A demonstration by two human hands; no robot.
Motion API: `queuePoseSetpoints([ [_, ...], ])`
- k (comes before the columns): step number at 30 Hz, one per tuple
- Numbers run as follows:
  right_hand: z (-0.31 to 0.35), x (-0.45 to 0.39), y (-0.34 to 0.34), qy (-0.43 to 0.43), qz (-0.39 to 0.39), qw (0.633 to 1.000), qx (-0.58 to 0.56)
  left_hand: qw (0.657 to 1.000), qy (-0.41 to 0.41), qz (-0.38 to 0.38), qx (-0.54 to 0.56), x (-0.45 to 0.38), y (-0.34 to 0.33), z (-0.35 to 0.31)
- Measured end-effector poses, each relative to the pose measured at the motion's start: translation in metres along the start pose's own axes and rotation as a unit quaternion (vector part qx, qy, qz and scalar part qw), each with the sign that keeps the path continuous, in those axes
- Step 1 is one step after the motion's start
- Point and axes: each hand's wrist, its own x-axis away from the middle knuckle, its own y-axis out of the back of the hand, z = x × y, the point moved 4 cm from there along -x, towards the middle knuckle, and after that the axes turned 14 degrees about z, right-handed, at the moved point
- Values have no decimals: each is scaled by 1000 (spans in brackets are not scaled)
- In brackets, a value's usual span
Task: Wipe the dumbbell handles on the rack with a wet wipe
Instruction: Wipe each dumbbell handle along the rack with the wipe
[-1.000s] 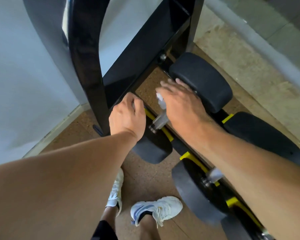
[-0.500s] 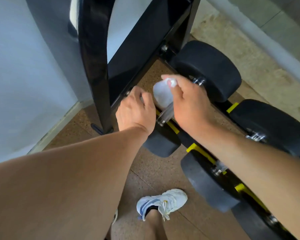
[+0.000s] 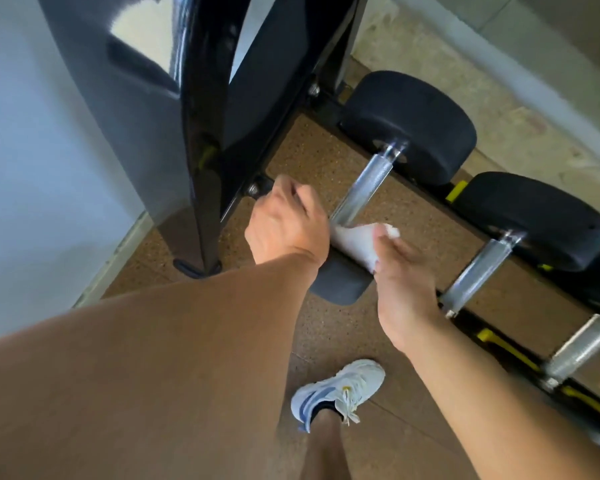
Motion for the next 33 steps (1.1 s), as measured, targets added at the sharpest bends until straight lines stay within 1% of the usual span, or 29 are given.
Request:
queuePoseSetpoints([
  [1, -3, 1, 12, -43, -70, 997, -14, 1000, 1, 4, -2, 0, 0, 0],
  [2, -2, -1, 20, -73, -119, 990, -31, 1000, 2, 7, -6, 0, 0, 0],
  [3, 2, -8, 24, -82, -151, 983, -66, 1000, 2, 8, -9, 0, 0, 0],
  [4, 12, -18, 22, -80, -152, 980, -96, 1000, 3, 8, -12, 0, 0, 0],
  [5, 22, -33, 15, -92, -147, 980, -99, 1000, 2, 8, -15, 0, -1, 0],
  [6, 34, -43, 6, -100, -168, 973, -125, 1000, 1, 9, -18, 0, -1, 0],
  [7, 45, -55, 0, -86, -219, 963, -128, 1000, -1, 9, -22, 0, -1, -1],
  [8, 57, -62, -10, -57, -239, 959, -144, 1000, -1, 9, -26, 0, -1, -1],
  [10, 64, -67, -22, -23, -247, 968, -20, 999, 3, 6, -37, 0, -1, -2],
  [11, 62, -60, -24, -23, -236, 969, 73, 999, 5, 7, -40, 0, -2, -3],
  [13, 49, -43, -25, -16, -159, 964, 211, 999, 7, 5, -42, 0, -1, -4],
  [14, 42, -37, -24, -22, -102, 950, 296, 999, 8, 2, -43, 0, -1, -4],
  [15, 39, -30, -26, -40, -42, 927, 371, 999, 8, 0, -44, 1, -1, -4],
  [16, 36, -25, -26, -66, 16, 908, 414, 999, 9, -3, -46, 1, -1, -5],
  [17, 35, -22, -22, -87, 47, 909, 405, 999, 12, -4, -48, 1, -1, -5],
  [18, 34, -24, -15, -106, 53, 935, 334, 999, 15, -5, -49, 2, -2, -5],
  [19, 34, -26, -5, -134, 26, 970, 200, 999, 16, -4, -48, 2, -2, -5],
  [20, 34, -28, 6, -164, -14, 985, 46, 999, 16, -2, -48, 2, -2, -6],
  [21, 36, -30, 14, -165, -64, 979, -101, 999, 17, -1, -48, 2, -2, -6],
  [22, 39, -35, 20, -151, -108, 959, -212, 999, 17, -1, -47, 2, -3, -6],
  [23, 41, -43, 22, -139, -134, 946, -262, 999, 17, -3, -45, 3, -3, -6],
  [24, 44, -50, 18, -128, -149, 941, -277, 999, 16, -5, -42, 2, -2, -6],
  [25, 50, -53, 10, -121, -156, 951, -240, 999, 15, -7, -42, 2, -2, -7],
  [27, 52, -59, -7, -87, -166, 981, -49, 999, 14, -12, -47, 1, -2, -6],
  [28, 52, -58, -13, -61, -163, 984, 45, 999, 13, -14, -49, 1, -3, -6],
  [31, 43, -52, -10, -27, -112, 971, 208, 998, 8, -14, -55, 1, -3, -5],
  [32, 41, -47, -7, -21, -81, 959, 271, 998, 7, -16, -57, 0, -3, -5],
  [33, 40, -41, -6, -19, -33, 937, 348, 998, 10, -17, -59, 0, -3, -5],
])
